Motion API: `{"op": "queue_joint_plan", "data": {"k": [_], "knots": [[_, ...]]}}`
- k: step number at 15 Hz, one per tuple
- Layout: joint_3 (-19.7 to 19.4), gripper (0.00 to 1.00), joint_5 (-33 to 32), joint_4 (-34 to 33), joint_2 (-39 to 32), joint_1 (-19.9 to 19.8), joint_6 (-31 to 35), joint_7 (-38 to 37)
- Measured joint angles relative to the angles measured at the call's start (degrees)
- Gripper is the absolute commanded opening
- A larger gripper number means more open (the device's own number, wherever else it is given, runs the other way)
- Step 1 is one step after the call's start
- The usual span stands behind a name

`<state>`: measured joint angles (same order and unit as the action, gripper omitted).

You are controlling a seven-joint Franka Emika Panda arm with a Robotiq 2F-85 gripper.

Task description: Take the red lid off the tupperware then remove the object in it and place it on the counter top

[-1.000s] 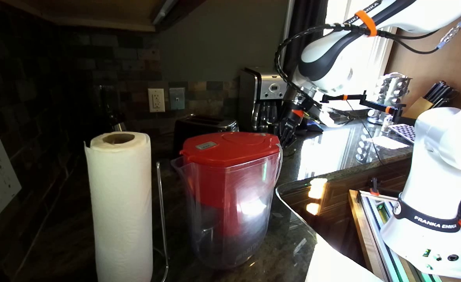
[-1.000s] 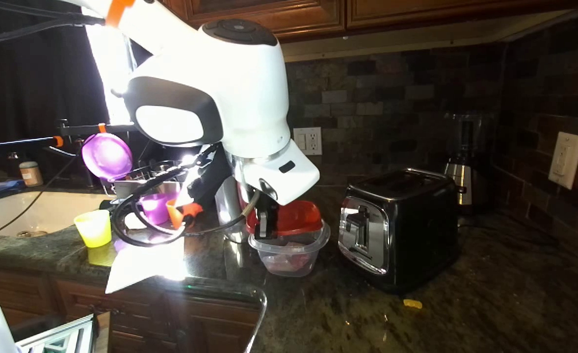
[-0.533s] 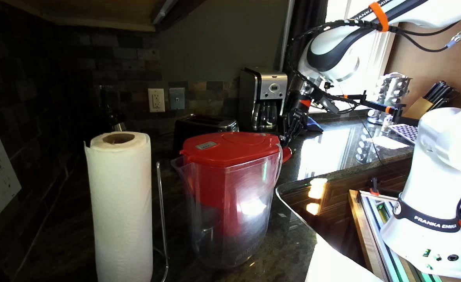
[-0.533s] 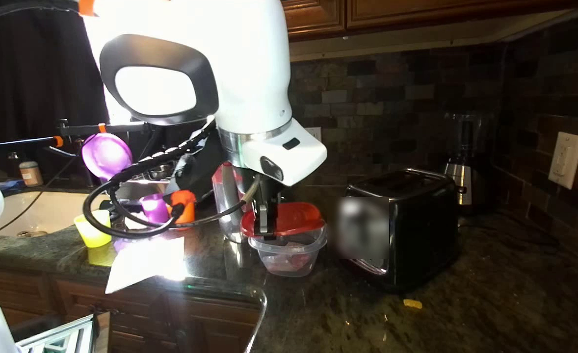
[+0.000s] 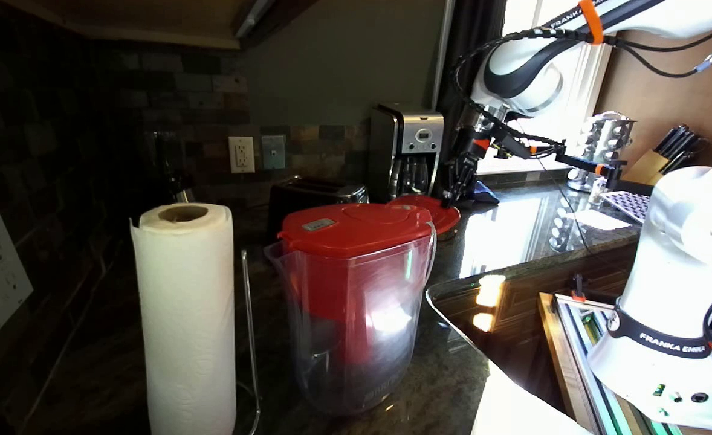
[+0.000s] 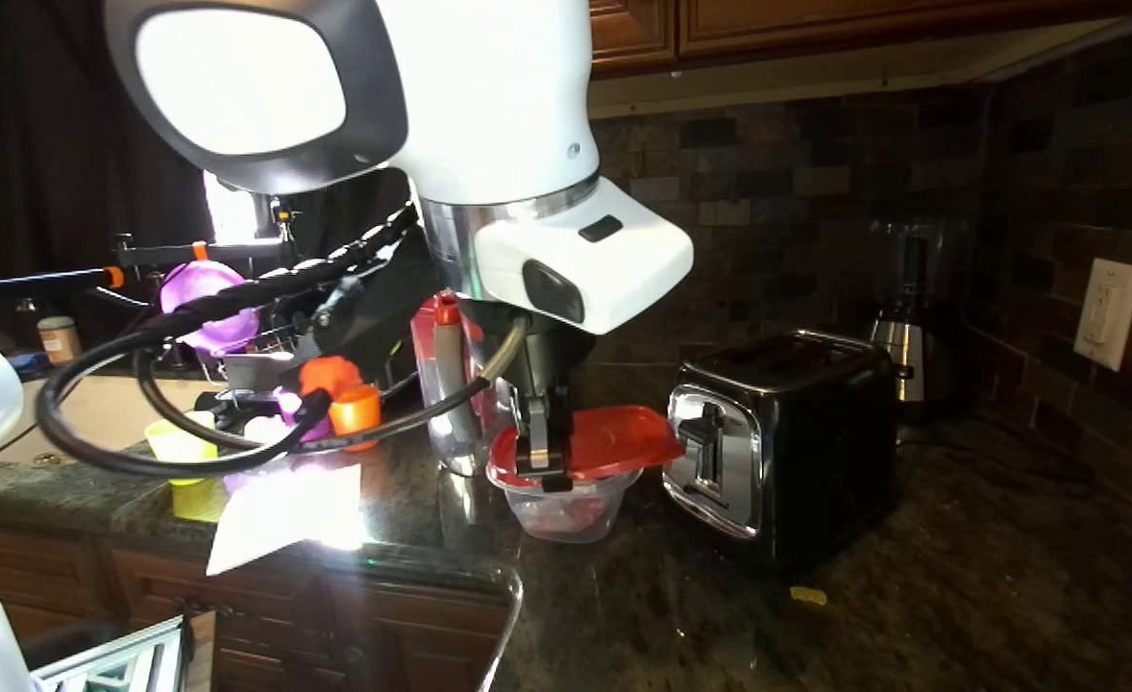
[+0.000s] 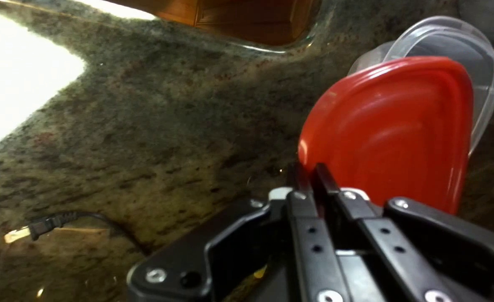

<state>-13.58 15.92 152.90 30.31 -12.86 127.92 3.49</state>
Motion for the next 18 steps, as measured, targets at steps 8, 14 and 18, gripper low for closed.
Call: {"op": "queue_joint_plan", "data": {"k": [8, 14, 18], "knots": [[-3.6, 0.02, -2.2, -1.4, -0.2, -5.6, 0.1, -0.6], [-4.0, 0.02, -2.8, -1.5, -3.9, -9.1, 4.8, -6.1], [-4.0, 0.02, -2.9, -2.2, -8.4, -9.2, 6.0, -9.1]]}}
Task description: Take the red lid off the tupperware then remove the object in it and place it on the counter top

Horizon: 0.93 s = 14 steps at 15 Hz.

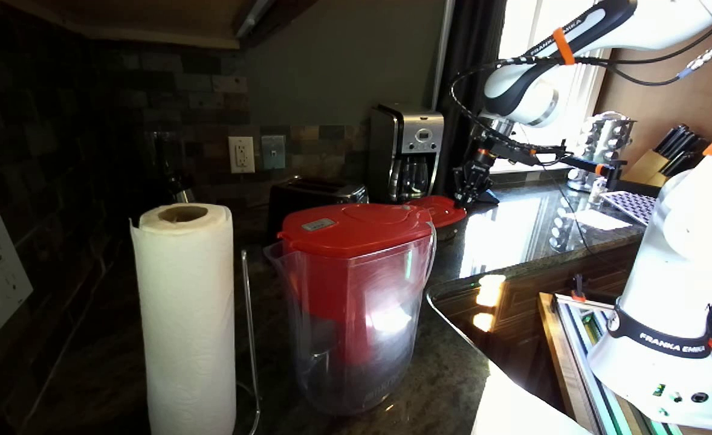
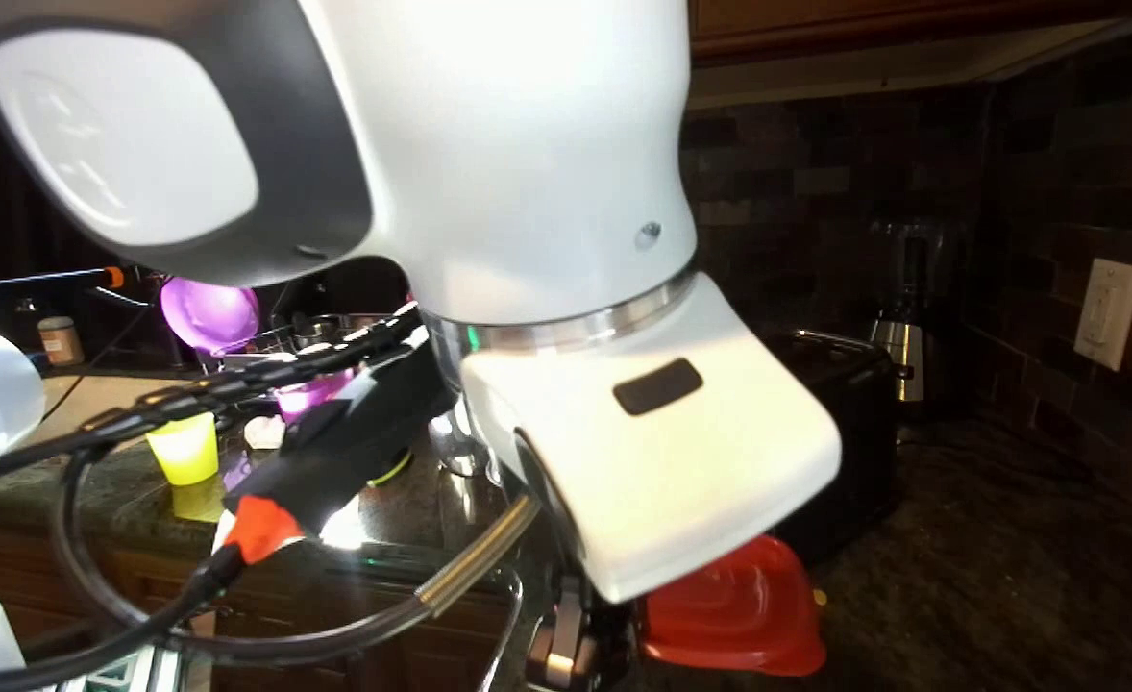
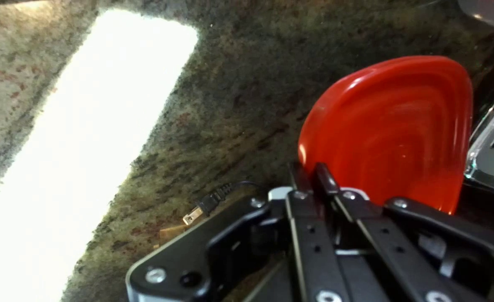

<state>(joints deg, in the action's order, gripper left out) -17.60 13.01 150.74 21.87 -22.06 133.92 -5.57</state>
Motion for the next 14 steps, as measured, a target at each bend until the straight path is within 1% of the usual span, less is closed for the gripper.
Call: {"op": "queue_joint_plan", "data": {"k": [7, 14], "knots": [[-0.2, 0.02, -2.1, -3.5, -8.1, -0.5, 0.0, -4.3], [-0.6, 0.02, -2.3, -6.3, -13.6, -0.3, 0.1, -4.5]]}}
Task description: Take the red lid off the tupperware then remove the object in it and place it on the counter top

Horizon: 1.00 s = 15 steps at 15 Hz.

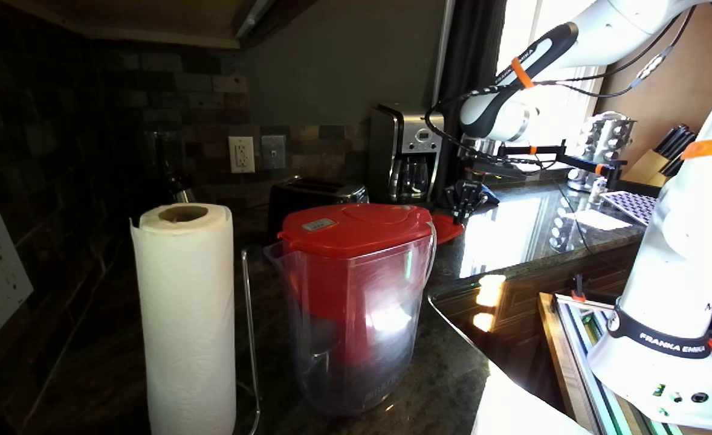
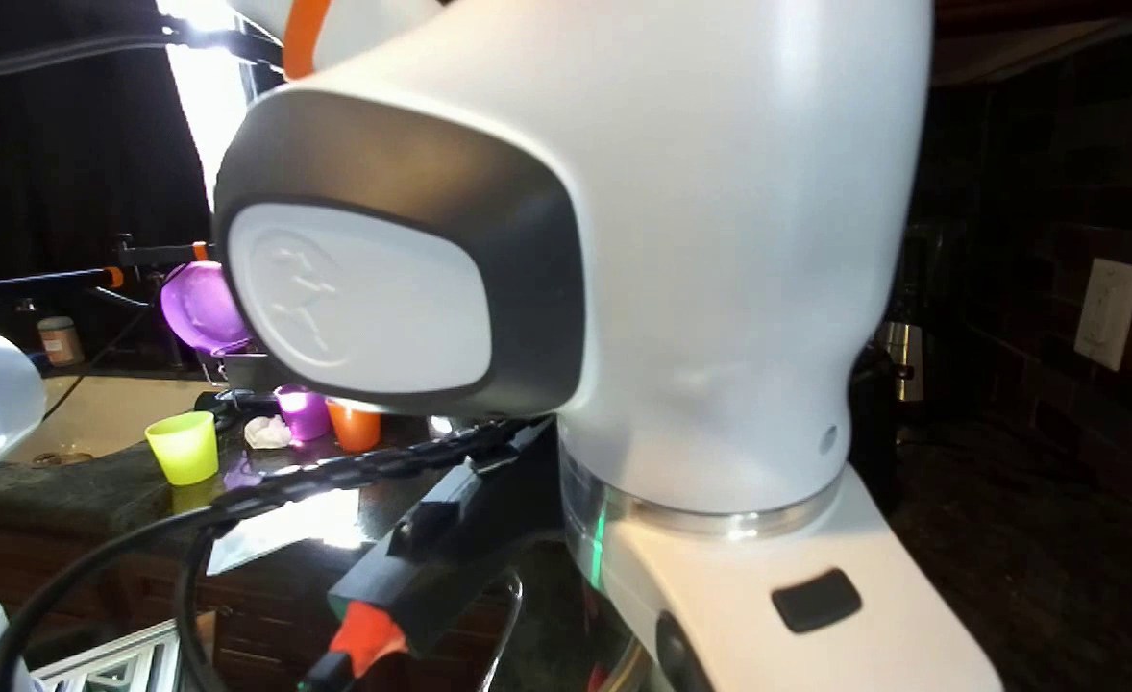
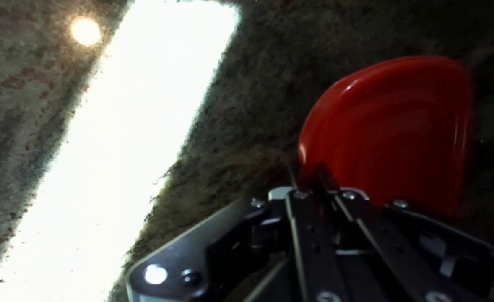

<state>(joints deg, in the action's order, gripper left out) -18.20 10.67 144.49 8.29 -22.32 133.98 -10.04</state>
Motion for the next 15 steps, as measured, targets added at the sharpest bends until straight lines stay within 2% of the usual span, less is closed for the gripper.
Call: {"op": "queue_joint_plan", "data": {"k": [3, 5, 6, 7, 8, 9, 15], "knots": [[0.0, 0.02, 0.0, -0.7, -1.9, 0.5, 0.3, 0.0], [0.0, 0.10, 0.0, -0.9, -2.8, 0.7, 1.1, 0.0], [0.0, 0.17, 0.0, -1.1, -3.2, 0.8, 1.5, 0.0], [0.0, 0.31, 0.0, -1.2, -3.6, 0.9, 1.9, 0.0], [0.0, 0.32, 0.0, -1.4, -4.0, 0.9, 2.1, 0.0], [0.0, 0.44, 0.0, -1.5, -4.4, 1.0, 2.2, 0.0], [0.0, 0.88, 0.0, -2.1, -5.4, 1.4, 2.4, 0.0]]}}
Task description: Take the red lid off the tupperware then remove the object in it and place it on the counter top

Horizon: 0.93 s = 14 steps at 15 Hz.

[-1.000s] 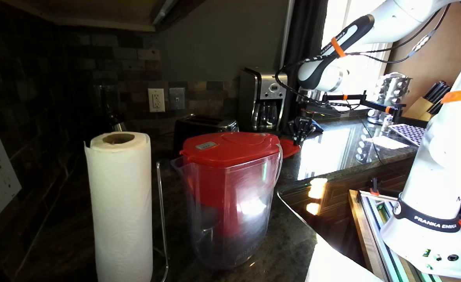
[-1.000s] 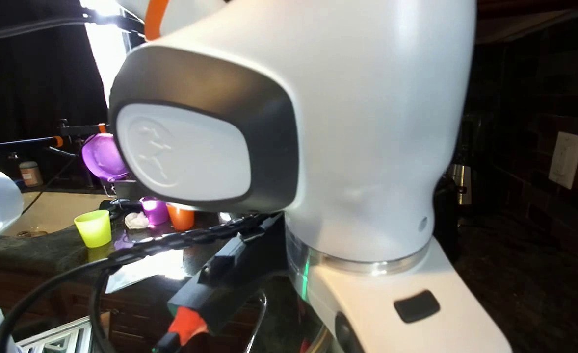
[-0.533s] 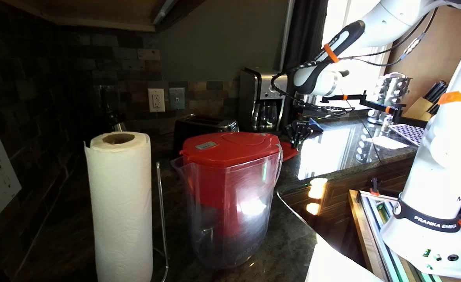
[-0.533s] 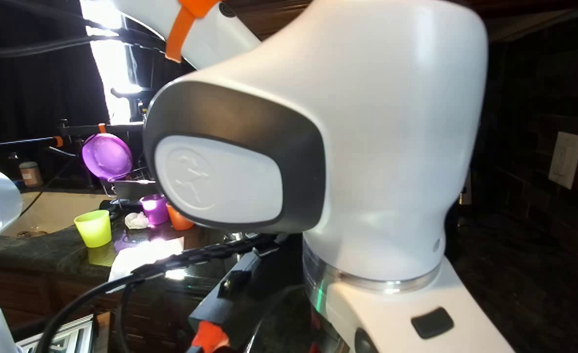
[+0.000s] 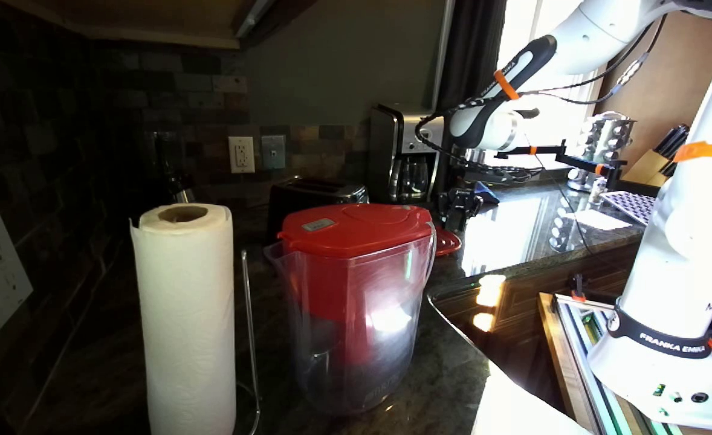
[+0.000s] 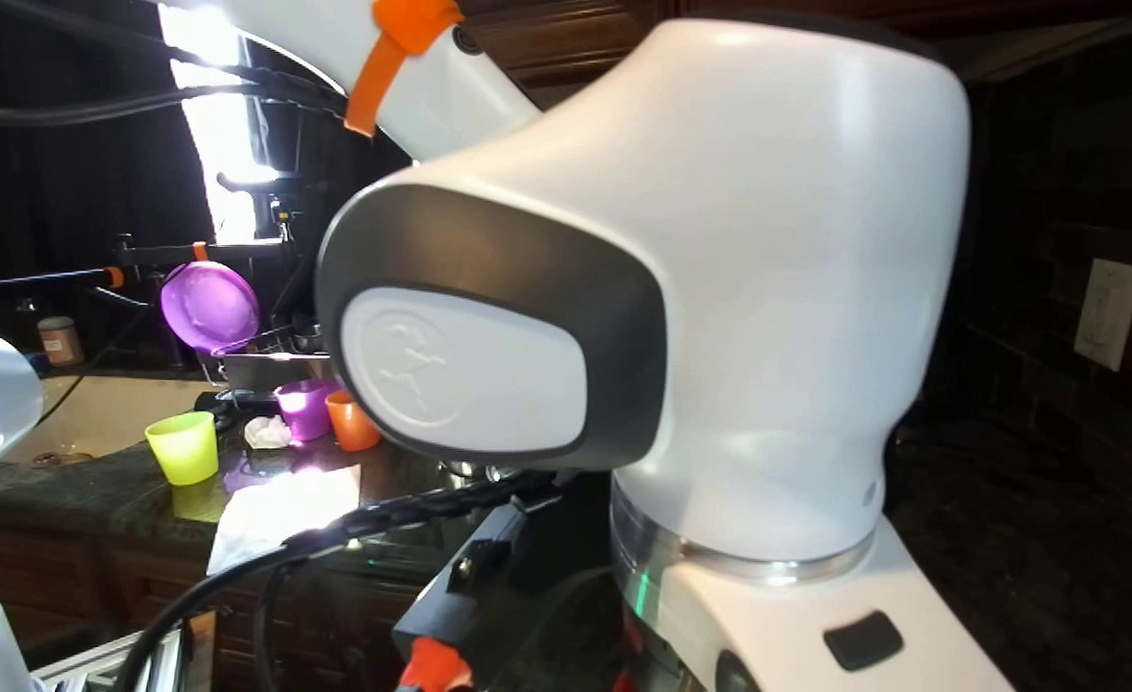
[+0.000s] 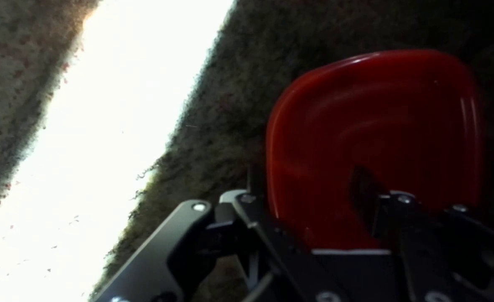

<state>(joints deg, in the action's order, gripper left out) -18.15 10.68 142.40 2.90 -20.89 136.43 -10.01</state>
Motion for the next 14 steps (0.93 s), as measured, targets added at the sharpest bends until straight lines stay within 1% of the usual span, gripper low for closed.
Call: {"op": "queue_joint_plan", "data": {"k": [1, 2, 4, 7, 11, 14], "knots": [[0.1, 0.96, 0.0, 0.0, 0.2, 0.2, 0.2, 0.1], [0.2, 0.99, 0.0, 0.1, 0.5, 0.5, 0.4, 0.4], [0.7, 1.00, -0.3, 0.8, 2.2, 1.2, 0.7, 1.4], [2.4, 1.00, -2.3, 3.1, 7.3, 2.6, 0.7, 3.5], [6.2, 1.00, -5.3, 7.5, 16.1, 5.2, 0.3, 6.0], [9.4, 1.00, -6.0, 9.9, 22.0, 8.0, -2.2, 8.0]]}}
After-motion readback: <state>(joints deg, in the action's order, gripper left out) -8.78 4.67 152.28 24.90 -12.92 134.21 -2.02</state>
